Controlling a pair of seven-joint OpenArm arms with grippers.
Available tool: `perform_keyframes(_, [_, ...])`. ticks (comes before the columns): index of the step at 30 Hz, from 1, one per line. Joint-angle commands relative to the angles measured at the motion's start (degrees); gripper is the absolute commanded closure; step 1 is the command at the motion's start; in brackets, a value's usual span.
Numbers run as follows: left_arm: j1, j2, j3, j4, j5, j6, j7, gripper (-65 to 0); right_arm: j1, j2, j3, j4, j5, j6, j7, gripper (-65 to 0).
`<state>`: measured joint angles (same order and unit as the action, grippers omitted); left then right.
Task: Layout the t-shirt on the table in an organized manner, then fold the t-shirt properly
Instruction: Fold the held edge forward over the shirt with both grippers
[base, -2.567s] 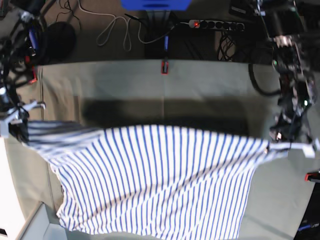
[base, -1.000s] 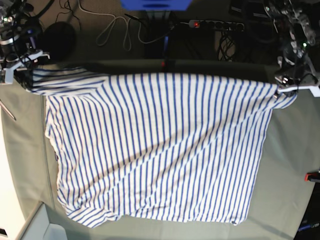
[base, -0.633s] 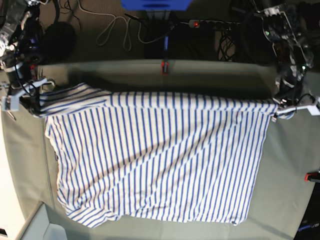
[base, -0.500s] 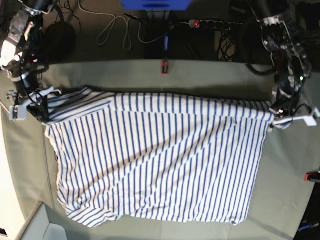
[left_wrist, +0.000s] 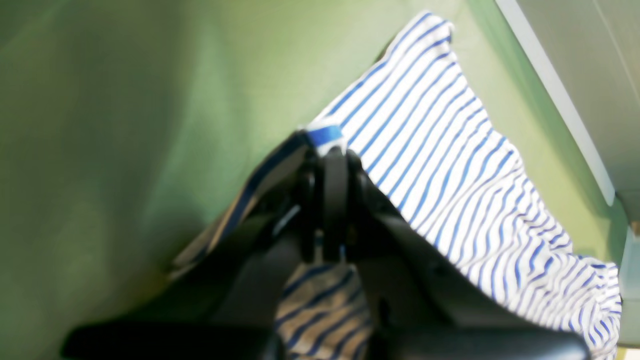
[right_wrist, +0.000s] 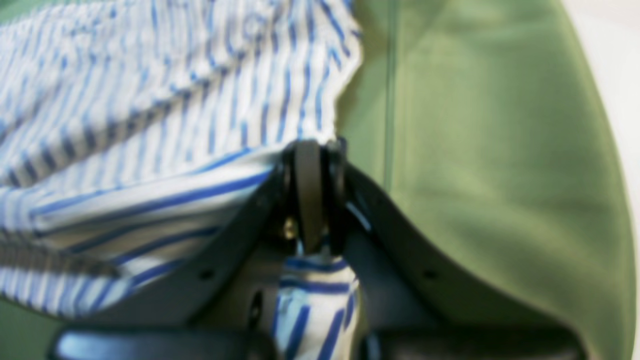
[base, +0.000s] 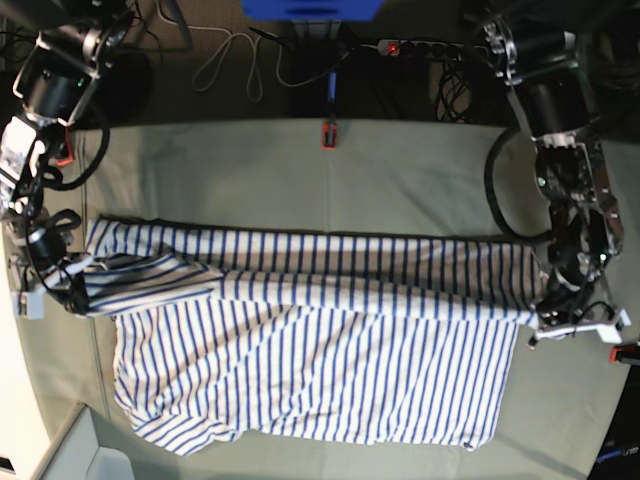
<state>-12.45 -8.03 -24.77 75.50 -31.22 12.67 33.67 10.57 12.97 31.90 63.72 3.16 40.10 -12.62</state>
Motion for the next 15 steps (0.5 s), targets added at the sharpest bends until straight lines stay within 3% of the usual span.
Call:
perform_keyframes(1, [-1.93, -0.89, 0.03, -0.47, 0.06, -0.14, -0.75, 0.0, 2.4, 0.87, 0.32, -0.3, -0.56, -0.1, 1.68, 0.0])
perform_keyframes(15, [-10.89, -0.89, 0.03, -12.6, 0.06, -0.23, -0.84, 0.0, 15.59, 0.43, 0.41, -12.69, -9.97, -0.1, 1.77, 0.0])
